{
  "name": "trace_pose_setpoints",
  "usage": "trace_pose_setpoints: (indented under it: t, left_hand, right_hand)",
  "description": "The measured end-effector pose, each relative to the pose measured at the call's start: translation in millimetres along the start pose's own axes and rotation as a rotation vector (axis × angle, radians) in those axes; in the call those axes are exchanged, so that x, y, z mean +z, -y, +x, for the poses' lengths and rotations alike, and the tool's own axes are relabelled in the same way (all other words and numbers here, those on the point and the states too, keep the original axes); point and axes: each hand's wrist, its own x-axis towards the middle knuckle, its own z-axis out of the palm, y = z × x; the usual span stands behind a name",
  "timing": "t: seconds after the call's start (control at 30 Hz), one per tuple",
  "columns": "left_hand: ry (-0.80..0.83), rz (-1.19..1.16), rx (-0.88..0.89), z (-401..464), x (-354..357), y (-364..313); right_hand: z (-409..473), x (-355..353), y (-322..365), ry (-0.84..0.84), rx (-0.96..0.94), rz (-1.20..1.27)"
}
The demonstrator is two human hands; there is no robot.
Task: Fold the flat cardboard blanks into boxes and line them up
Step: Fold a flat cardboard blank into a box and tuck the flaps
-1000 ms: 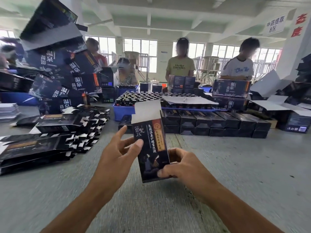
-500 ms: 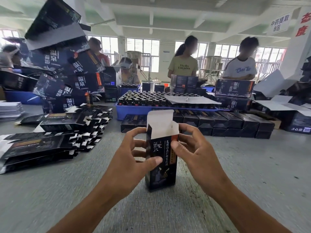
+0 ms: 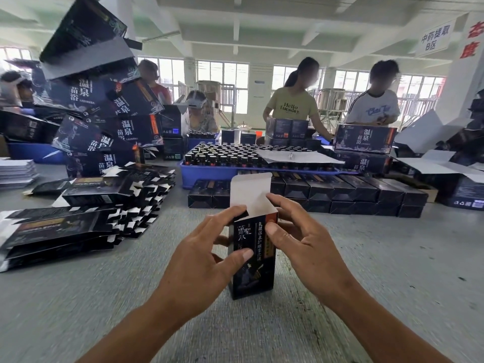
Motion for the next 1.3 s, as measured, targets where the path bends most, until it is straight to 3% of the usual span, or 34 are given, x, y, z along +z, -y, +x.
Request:
trace_pose_setpoints:
  t: [0.37, 0.67, 1.3]
  left_hand:
    - [-0.078, -0.304, -0.058, 0.9, -1.2, -4.7]
    - [-0.136, -0.315, -0.040, 4.1, -2.2, -12.7]
    - [-0.173, -0.381, -0.087, 2.8, -4.6, -17.0]
  right_hand:
    - [-1.3, -2.2, 9.2, 0.028, 0.009, -0.066]
    - [-1.6, 1.9, 13.3, -0.024, -0.049, 0.077]
    - [-1.4, 2.7, 13.5, -0.072, -0.082, 0.123]
